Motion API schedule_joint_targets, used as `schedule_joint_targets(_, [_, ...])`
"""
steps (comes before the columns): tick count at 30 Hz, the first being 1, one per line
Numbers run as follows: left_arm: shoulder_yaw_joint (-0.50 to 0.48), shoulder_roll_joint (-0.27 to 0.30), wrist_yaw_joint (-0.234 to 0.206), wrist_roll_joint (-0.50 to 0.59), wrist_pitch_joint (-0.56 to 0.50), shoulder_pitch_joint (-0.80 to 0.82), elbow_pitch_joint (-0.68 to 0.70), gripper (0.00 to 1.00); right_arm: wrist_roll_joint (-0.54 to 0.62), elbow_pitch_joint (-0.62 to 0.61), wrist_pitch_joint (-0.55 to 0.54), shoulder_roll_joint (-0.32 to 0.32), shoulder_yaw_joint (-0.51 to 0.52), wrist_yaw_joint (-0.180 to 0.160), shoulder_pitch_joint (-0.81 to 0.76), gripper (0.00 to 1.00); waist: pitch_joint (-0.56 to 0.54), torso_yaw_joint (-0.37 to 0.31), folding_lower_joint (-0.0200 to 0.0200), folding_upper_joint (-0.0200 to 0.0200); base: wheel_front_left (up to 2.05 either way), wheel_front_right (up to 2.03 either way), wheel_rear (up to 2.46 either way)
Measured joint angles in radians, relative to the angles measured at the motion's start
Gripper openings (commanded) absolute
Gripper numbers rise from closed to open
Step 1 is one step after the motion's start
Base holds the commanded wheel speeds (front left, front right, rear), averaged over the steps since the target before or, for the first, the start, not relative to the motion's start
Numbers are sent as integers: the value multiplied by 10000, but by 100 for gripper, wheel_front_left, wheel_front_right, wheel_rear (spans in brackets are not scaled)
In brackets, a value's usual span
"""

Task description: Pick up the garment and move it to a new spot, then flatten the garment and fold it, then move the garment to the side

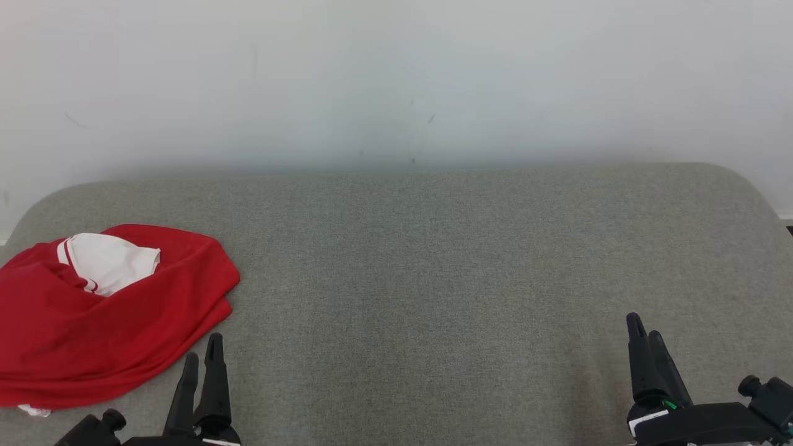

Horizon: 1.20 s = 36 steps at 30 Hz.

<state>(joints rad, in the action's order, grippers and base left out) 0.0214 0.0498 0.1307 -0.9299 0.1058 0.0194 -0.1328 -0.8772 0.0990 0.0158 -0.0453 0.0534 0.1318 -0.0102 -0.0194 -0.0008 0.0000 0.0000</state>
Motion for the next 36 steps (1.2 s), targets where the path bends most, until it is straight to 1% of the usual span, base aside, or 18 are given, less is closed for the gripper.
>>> schedule_joint_targets(8, [40,-8,-173,1024,190,2,232,100,1229,-123,305,-52,-357,0,-77,100,-13,-26,0,0,0,0,0])
schedule_joint_targets(9, [40,-8,-173,1024,190,2,232,100,1229,-123,305,-52,-357,0,-77,100,-13,-26,0,0,0,0,0])
schedule_joint_targets(18, [128,-12,-337,2165,422,1,355,100,2376,-401,652,-58,-587,0,-98,100,-26,-65,0,0,0,0,0])
schedule_joint_targets(25, [192,-12,-370,3145,556,6,562,100,3214,-510,907,-56,-600,0,-135,100,-26,-91,1,0,0,0,0])
schedule_joint_targets(36, [286,-10,-483,4334,784,9,665,100,4385,-742,1248,-46,-803,0,-180,100,-29,-134,1,0,0,0,0])
